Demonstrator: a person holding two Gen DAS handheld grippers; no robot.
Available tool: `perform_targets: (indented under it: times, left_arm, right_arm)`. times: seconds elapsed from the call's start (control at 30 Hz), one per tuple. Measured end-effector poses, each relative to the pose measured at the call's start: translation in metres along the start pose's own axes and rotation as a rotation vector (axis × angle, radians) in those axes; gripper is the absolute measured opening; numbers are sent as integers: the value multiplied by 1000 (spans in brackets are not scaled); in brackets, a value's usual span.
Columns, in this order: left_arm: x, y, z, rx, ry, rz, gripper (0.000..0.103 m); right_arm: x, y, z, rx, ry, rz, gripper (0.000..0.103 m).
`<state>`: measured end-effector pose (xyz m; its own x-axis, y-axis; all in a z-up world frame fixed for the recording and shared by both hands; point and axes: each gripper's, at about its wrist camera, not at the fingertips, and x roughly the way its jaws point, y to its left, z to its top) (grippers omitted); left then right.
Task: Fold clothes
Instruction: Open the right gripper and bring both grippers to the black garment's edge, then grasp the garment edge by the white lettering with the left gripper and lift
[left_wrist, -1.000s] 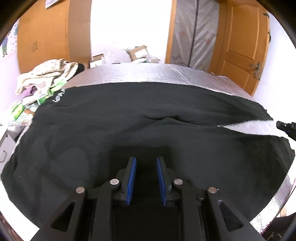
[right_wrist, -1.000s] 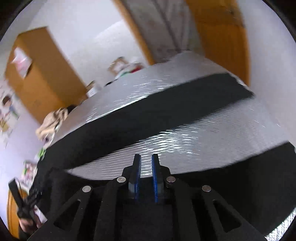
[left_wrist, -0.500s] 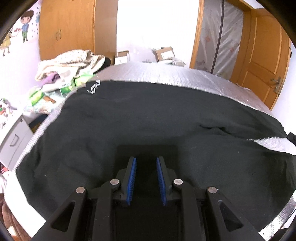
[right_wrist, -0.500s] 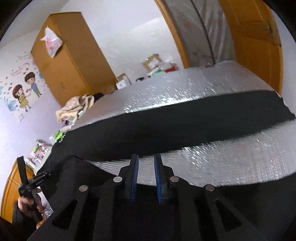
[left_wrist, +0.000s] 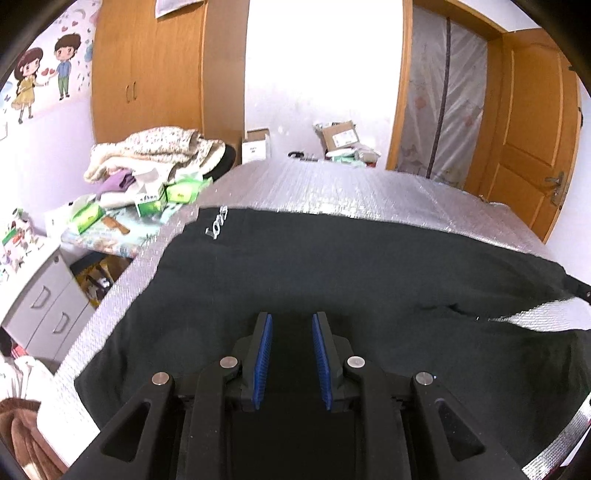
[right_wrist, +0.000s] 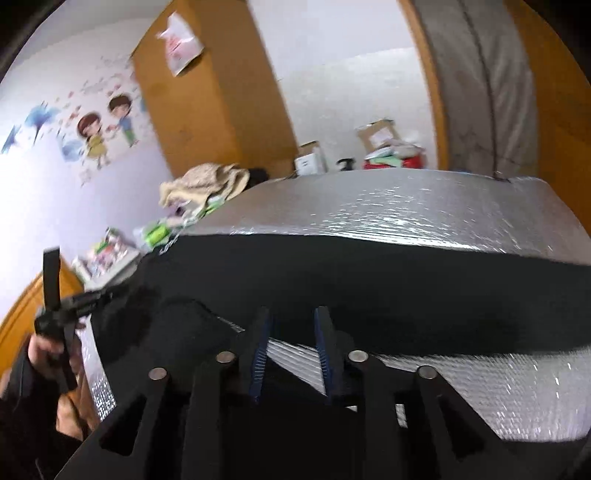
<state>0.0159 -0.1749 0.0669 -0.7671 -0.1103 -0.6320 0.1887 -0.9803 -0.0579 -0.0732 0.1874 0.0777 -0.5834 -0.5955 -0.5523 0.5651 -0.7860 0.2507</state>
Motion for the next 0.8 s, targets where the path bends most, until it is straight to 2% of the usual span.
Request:
perform_targets:
  times: [0.07,0.23,0.37,0.47,0.6,0.8]
  left_arm:
    - [-2,2,8,-4,-25,3,23]
    - [-1,16,29,-73,-82,4,25]
    - [0,16,37,-57,-109,17,29]
    - [6,10,36,-29,-82,29,32]
    - [21,10,28,-18,-11,3,32]
    - [27,35,38,-56,11,51,32]
  right_arm:
    - [5,9,5,-34,8,19,36]
    - [15,28,19,-111,7,53,37]
    - [20,38,27,-148,3,75,37]
    - [23,40,29,-153,10,87,37]
    - [29,42,25,-144,29,92,37]
    - [41,39,27,-129,71,84,37]
